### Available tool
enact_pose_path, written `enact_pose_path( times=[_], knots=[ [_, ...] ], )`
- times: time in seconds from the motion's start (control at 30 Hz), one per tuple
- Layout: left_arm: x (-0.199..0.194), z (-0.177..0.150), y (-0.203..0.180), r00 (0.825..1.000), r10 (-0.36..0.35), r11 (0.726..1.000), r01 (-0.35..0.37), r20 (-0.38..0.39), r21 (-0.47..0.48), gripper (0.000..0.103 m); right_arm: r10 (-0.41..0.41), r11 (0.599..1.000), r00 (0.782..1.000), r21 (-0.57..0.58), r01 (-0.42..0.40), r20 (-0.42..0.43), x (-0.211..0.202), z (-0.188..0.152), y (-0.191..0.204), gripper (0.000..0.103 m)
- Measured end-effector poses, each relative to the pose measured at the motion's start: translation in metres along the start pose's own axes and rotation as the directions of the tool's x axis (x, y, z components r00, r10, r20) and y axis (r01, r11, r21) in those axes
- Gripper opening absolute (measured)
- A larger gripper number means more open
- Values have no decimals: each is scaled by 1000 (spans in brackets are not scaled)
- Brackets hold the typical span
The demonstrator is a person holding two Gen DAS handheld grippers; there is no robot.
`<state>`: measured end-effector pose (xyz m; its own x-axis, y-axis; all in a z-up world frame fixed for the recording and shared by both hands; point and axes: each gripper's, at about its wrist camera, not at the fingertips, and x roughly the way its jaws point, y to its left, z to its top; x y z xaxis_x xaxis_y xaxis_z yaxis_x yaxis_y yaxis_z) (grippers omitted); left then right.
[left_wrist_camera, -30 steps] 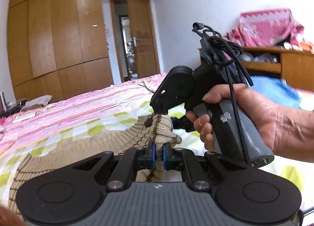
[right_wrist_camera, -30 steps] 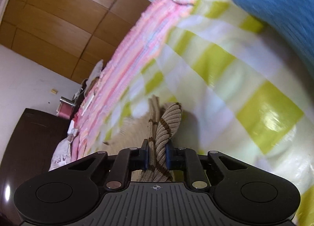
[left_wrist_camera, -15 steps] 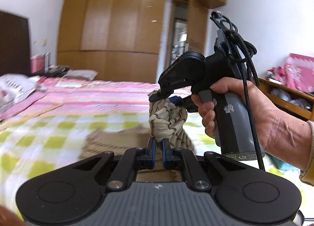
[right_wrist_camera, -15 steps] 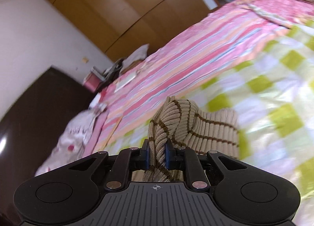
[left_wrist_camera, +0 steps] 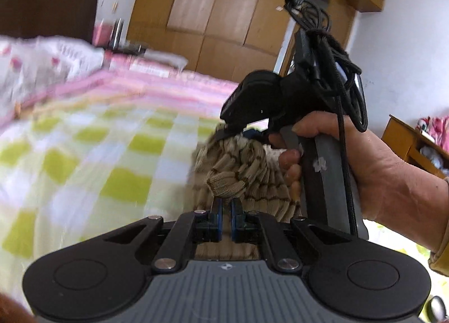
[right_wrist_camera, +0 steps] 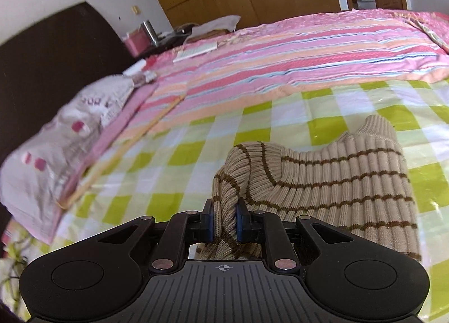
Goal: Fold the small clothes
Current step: 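Lift the side edge and fold it over the sweater with the left gripper, then open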
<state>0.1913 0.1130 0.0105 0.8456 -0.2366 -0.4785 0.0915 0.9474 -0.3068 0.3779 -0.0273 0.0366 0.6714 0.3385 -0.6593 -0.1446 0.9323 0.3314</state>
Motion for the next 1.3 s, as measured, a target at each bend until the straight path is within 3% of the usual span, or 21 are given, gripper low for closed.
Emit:
enact_pose_path(
  times=[0.3, 0.43, 0.57, 0.67, 0.8, 0.93, 1.07, 1.2, 1.3],
  knots=[
    [-4, -7, 7, 1000, -1, 1000, 2, -30, 18, 13, -57, 982, 998, -181, 51, -28, 23, -23, 40, 16],
    [-6, -8, 12, 997, -25, 1000, 26, -74, 7, 13, -59, 978, 998, -202, 52, -31, 27, -25, 51, 22],
    [-18, -2, 11, 999, -37, 999, 38, -26, 38, 14, -3, 982, 998, -190, -8, -58, 22, -20, 51, 32],
    [-26, 6, 15, 999, -53, 998, 53, 4, 24, 15, 74, 980, 994, -178, -87, -76, 10, -11, 48, 36],
    [-34, 15, 14, 996, -75, 997, 75, 55, 11, 17, 149, 977, 988, -153, -152, -30, -23, 1, 41, 35],
    [-26, 26, -3, 992, -98, 994, 95, 77, 48, 22, 136, 976, 989, -176, -125, 56, -64, 6, 23, 35],
    [5, 37, -22, 994, -93, 994, 89, 55, 65, 23, 67, 986, 992, -160, -49, 108, -97, 2, -16, 35],
    [39, 39, -28, 1000, -2, 996, 2, -4, 91, 23, -17, 989, 997, -145, 29, 82, -109, -19, -54, 36],
    [54, 27, -21, 989, 126, 985, -115, -73, 131, 23, -24, 991, 999, -130, 28, 30, -110, -42, -73, 36]
  ],
)
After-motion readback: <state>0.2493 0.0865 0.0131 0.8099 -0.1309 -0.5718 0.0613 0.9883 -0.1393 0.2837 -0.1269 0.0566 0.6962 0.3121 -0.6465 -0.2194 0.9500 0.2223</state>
